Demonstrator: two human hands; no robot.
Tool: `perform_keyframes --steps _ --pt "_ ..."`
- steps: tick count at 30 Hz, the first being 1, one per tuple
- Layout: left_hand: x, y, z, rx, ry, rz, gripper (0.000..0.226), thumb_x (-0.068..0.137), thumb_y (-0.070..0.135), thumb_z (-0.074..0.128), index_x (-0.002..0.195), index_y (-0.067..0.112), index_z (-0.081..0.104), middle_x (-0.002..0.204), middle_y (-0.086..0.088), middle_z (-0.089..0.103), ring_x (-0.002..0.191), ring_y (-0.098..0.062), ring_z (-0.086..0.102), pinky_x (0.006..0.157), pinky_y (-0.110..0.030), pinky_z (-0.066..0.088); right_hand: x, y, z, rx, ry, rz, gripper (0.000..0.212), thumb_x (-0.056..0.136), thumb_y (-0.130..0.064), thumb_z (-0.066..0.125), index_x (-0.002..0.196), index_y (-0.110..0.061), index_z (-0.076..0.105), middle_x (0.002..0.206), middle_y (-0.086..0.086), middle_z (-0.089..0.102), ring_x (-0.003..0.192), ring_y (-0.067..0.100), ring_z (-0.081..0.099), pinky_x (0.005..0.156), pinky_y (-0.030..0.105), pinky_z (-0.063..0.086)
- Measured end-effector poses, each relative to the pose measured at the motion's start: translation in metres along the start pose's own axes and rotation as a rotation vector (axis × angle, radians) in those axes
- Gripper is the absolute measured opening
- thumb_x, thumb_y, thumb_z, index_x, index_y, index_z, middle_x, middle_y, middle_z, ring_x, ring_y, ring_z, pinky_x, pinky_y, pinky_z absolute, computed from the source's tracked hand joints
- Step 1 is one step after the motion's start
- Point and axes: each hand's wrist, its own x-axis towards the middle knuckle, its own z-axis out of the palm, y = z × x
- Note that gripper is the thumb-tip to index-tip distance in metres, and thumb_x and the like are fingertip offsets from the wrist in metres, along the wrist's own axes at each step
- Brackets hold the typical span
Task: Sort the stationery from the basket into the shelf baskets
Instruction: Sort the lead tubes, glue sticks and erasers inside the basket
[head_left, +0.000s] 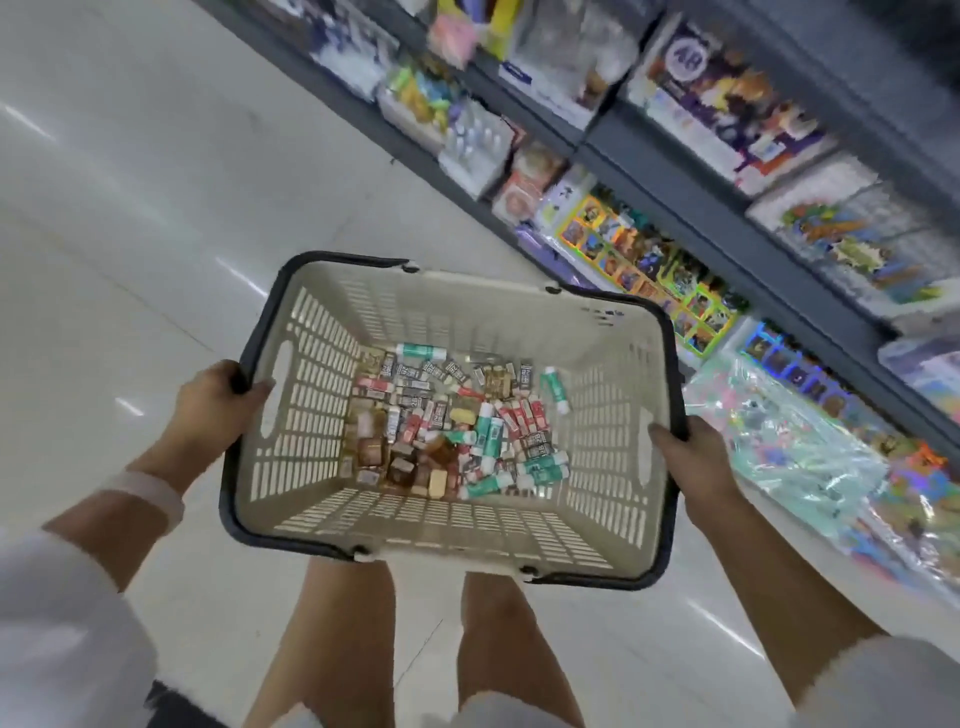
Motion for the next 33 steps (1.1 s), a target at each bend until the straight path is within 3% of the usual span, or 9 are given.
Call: perform_keyframes --steps 4,7,11,16,18,21,26,33 --pt "0.007 -0.049 -0.092 -0.072 0.079 -0.105 0.021 0.087 0.021 0.059 0.094 0.001 0.058 0.084 -0.014 0.057 0.076 -0.026 0.048 0.068 -0.033 0.037 -0.038 -0.130 0.043 -0.179 -0.023 -0.197 0.025 0.085 -0.013 0.059 0.104 0.004 0.060 0.098 0.026 0.064 0.090 0.038 0.060 0.078 0.044 0.046" --pt "0.027 -0.087 -0.160 -0.175 0.145 -0.171 0.023 0.087 0.018 0.060 0.095 -0.003 0.058 0.089 -0.021 0.062 0.078 -0.031 0.054 0.066 -0.034 0.040 -0.068 -0.229 0.088 -0.262 -0.030 -0.334 0.024 0.085 -0.013 0.059 0.100 0.005 0.061 0.094 0.028 0.063 0.087 0.037 0.060 0.071 0.041 0.046" --pt "0.064 -0.134 -0.245 -0.275 0.242 -0.246 0.025 0.088 0.019 0.059 0.093 -0.006 0.057 0.091 -0.026 0.063 0.084 -0.038 0.059 0.069 -0.039 0.044 -0.098 -0.352 0.153 -0.303 -0.075 -0.460 0.029 0.086 -0.015 0.059 0.107 0.004 0.062 0.102 0.026 0.064 0.098 0.038 0.060 0.073 0.037 0.043" --pt "0.120 -0.171 -0.341 -0.381 0.362 -0.296 0.019 0.088 0.021 0.059 0.086 0.003 0.054 0.081 -0.018 0.057 0.082 -0.036 0.058 0.064 -0.035 0.039 -0.129 -0.501 0.228 -0.310 -0.040 -0.613 0.032 0.087 -0.019 0.058 0.113 -0.001 0.059 0.109 0.021 0.063 0.094 0.031 0.060 0.070 0.029 0.038" --pt "0.147 -0.183 -0.377 -0.415 0.394 -0.319 0.018 0.088 0.021 0.059 0.085 0.004 0.054 0.079 -0.016 0.056 0.082 -0.036 0.059 0.063 -0.035 0.040 -0.134 -0.560 0.259 -0.323 -0.063 -0.677 0.033 0.087 -0.022 0.058 0.113 -0.002 0.058 0.110 0.019 0.063 0.094 0.030 0.059 0.068 0.028 0.037" --pt "0.197 -0.200 -0.428 -0.491 0.414 -0.374 0.024 0.088 0.021 0.058 0.098 -0.001 0.058 0.095 -0.023 0.062 0.089 -0.038 0.060 0.072 -0.041 0.046 -0.135 -0.646 0.310 -0.343 -0.122 -0.746 0.036 0.085 -0.021 0.059 0.114 0.001 0.057 0.113 0.019 0.062 0.101 0.031 0.058 0.072 0.026 0.036" --pt "0.294 -0.221 -0.523 -0.596 0.475 -0.492 0.032 0.090 0.020 0.057 0.115 -0.001 0.056 0.108 -0.020 0.062 0.095 -0.034 0.059 0.076 -0.037 0.046 -0.143 -0.800 0.412 -0.425 -0.216 -0.816 0.025 0.083 -0.020 0.059 0.101 -0.002 0.059 0.094 0.013 0.061 0.096 0.033 0.060 0.072 0.031 0.044" --pt "0.414 -0.246 -0.666 -0.644 0.544 -0.581 0.031 0.090 0.021 0.057 0.113 -0.001 0.058 0.096 -0.011 0.060 0.079 -0.021 0.053 0.066 -0.030 0.043 -0.173 -1.018 0.530 -0.561 -0.326 -0.907 0.027 0.085 -0.019 0.058 0.105 -0.001 0.060 0.106 0.018 0.064 0.092 0.029 0.059 0.076 0.035 0.047"
